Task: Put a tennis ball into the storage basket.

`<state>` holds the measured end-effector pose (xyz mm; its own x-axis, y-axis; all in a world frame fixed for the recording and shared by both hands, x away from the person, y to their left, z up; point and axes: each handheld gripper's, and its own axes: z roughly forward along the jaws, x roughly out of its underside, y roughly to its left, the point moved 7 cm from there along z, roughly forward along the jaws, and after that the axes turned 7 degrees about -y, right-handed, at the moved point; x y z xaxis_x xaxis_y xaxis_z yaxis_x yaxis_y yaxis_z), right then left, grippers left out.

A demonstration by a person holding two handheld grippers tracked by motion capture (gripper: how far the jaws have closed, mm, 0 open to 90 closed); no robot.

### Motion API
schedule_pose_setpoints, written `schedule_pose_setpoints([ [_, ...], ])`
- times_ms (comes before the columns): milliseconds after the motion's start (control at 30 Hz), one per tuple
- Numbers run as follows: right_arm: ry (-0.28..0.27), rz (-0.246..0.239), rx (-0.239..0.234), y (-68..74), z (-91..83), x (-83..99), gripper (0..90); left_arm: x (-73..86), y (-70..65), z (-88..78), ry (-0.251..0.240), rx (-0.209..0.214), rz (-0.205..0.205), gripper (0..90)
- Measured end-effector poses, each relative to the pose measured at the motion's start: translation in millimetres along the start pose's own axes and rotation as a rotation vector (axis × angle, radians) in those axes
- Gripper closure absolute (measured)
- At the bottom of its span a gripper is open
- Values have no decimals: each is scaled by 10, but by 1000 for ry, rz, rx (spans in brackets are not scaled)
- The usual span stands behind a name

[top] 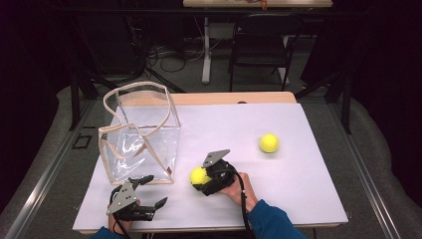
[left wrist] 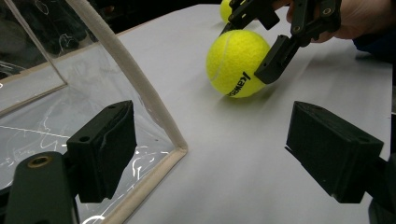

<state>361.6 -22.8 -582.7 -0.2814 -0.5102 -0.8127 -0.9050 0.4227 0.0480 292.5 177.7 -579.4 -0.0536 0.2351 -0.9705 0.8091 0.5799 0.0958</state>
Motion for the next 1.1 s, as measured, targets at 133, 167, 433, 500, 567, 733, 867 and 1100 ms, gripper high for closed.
schedule_pose_setpoints([
  [133, -10, -2, 8, -13, -30, -17, 254, 0, -1, 0, 0, 1, 0, 158],
  [167, -12, -2, 9, -15, -37, -21, 255, 0, -1, 0, 0, 1, -1, 158],
  [433, -30, -7, 21, -37, -73, -39, 255, 1, -2, 3, -2, 2, -3, 158],
  [500, -33, -6, 24, -39, -82, -43, 255, 1, -1, 2, -1, 2, -3, 158],
  [567, -38, -7, 26, -44, -91, -48, 255, 1, -2, 3, -2, 2, -3, 159],
  [733, -48, -7, 36, -58, -118, -61, 255, 2, -1, 4, -2, 2, -4, 159],
  [867, -57, -9, 42, -68, -140, -74, 255, 2, -2, 2, -1, 1, -3, 158],
  [1100, -69, -8, 58, -90, -179, -93, 255, 2, -1, -1, 1, 1, -1, 158],
])
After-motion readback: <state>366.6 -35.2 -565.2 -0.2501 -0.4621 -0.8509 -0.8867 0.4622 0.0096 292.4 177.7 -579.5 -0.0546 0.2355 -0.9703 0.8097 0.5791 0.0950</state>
